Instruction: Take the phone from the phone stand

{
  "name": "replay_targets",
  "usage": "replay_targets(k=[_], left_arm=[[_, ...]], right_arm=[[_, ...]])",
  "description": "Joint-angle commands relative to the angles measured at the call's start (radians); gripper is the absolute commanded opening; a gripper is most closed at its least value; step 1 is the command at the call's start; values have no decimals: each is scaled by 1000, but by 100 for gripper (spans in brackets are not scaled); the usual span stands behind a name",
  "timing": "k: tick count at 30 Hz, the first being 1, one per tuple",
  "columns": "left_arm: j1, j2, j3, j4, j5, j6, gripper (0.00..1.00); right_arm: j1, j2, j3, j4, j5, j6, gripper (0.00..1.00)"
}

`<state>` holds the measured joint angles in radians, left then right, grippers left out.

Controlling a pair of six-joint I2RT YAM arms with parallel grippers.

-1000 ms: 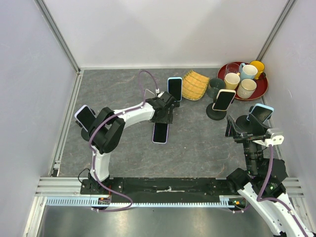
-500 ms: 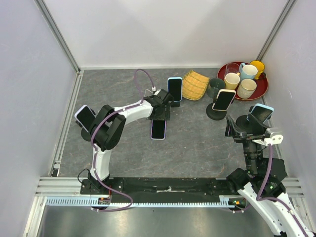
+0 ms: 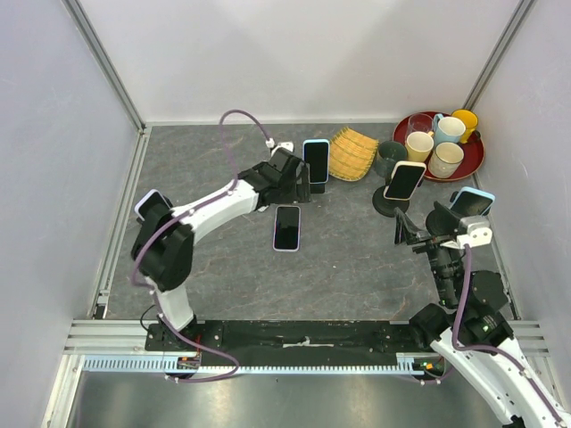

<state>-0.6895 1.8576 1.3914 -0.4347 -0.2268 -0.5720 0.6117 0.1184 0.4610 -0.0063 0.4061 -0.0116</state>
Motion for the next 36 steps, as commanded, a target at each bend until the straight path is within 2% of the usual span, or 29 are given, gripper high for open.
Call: replay_targets(k=[1, 10, 15, 18, 21, 24, 27, 29, 35, 36], left_arm=[[1, -220, -26, 56, 27, 23, 98], [15, -656, -66, -27, -129, 201, 98], [15, -839, -91, -39, -219, 343, 98], [15, -960, -162, 10, -252, 428, 98], [15, -1098, -297, 100, -256, 487, 100], [15, -1211, -417, 164, -273, 540, 100], [16, -1284, -518, 201, -324, 570, 100], [31, -1305, -549, 211, -310, 563, 99], [100, -1316, -566, 206, -152, 492, 98], [110, -1319, -569, 206, -140, 486, 98]], right_arm=[[5, 85, 109, -64, -67, 37, 98], [3, 377, 263, -155, -128, 211, 98], [3, 538, 333, -155, -179, 207, 98], [3, 671, 415, -207, -234, 173, 98], [3, 820, 508, -242, -262, 157, 98], [3, 957, 583, -232, -246, 200, 98], [5, 1096, 674, -204, -234, 234, 98], [3, 1200, 712, -181, -193, 234, 98], [5, 1432, 800, -15, -47, 263, 98], [8, 1451, 800, 49, 14, 271, 98]])
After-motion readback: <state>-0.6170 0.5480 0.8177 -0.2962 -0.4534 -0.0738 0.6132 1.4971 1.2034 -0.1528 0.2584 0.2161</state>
